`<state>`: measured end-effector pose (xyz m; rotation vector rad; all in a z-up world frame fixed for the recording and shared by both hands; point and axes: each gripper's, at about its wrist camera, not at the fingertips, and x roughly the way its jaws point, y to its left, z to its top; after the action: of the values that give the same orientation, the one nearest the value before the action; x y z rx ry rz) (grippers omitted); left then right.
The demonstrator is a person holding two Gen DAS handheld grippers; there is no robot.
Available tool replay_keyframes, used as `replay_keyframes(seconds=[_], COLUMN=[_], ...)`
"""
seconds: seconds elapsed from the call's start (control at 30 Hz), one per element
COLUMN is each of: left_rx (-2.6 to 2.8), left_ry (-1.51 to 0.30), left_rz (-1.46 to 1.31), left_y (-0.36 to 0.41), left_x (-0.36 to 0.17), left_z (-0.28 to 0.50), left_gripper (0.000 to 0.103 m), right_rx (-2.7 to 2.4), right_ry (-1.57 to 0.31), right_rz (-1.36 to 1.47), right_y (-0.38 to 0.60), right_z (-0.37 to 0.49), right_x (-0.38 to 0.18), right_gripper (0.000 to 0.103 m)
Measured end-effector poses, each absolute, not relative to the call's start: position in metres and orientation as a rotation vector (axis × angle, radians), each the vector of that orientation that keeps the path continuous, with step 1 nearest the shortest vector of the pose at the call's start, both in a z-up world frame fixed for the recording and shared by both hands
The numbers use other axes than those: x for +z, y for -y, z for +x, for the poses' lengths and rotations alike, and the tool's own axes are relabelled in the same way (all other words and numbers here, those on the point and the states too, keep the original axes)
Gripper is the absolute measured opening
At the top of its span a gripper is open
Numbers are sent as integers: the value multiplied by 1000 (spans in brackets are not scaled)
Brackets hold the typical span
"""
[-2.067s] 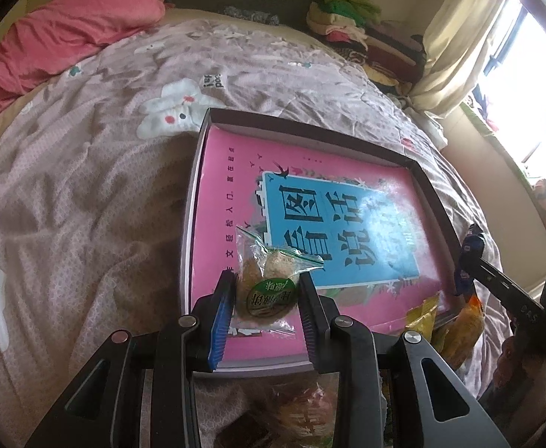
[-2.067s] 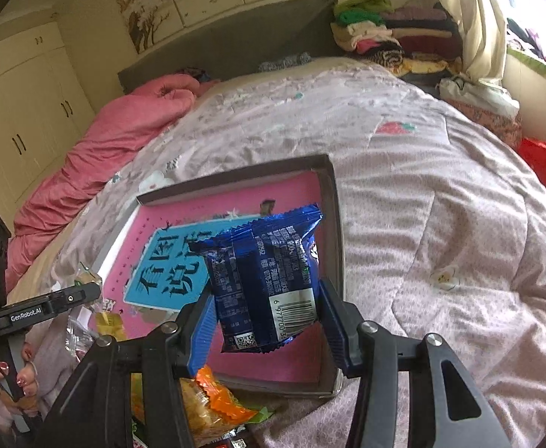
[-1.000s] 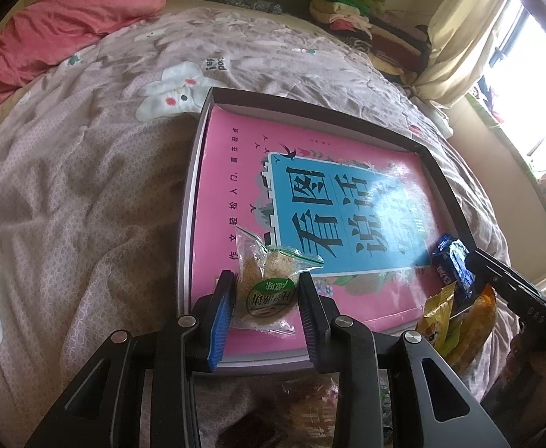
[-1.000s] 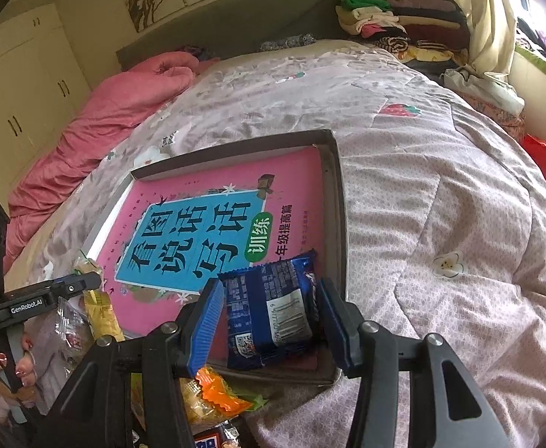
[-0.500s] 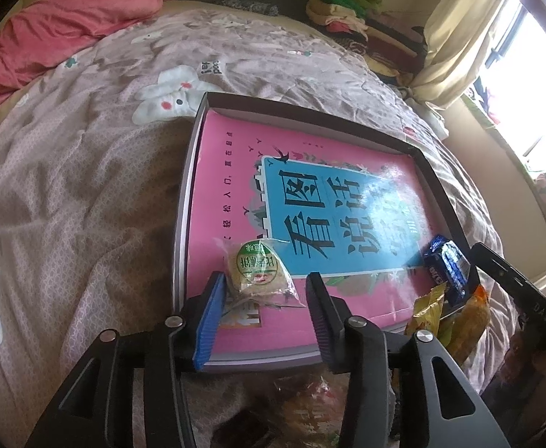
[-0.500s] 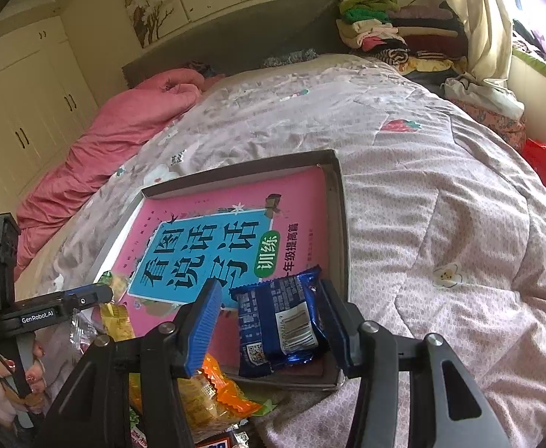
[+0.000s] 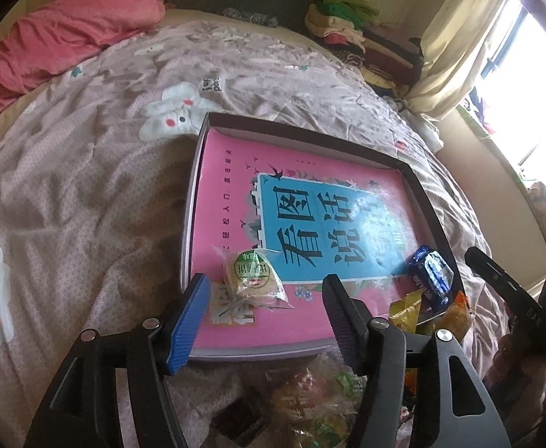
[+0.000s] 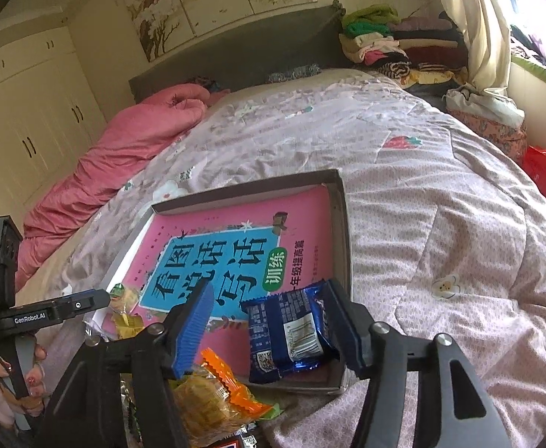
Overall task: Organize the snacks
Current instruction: 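Carry the blue pack into the tray and open right tool while left tool drops the bun there, then withdraw both open tools from the tray back toward the remaining snacks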
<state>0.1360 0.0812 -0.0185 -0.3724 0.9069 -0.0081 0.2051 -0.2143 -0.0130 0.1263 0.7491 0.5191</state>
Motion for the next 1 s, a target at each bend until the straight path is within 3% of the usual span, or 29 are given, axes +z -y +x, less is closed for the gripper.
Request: replay_keyframes(seconds=[0.13, 1.0], left_rx=[5, -7], left_ry=[-891, -844], left_rz=[-354, -319], left_y=[-81, -75], left_x=[-13, 5], left_z=[132, 105], left_gripper=[72, 80], right_rx=[523, 567], right_ry=[-717, -668], right_rz=[136, 136], right_y=[216, 213], right_z=[202, 171], right_x=[-8, 4], right_gripper=[65, 76])
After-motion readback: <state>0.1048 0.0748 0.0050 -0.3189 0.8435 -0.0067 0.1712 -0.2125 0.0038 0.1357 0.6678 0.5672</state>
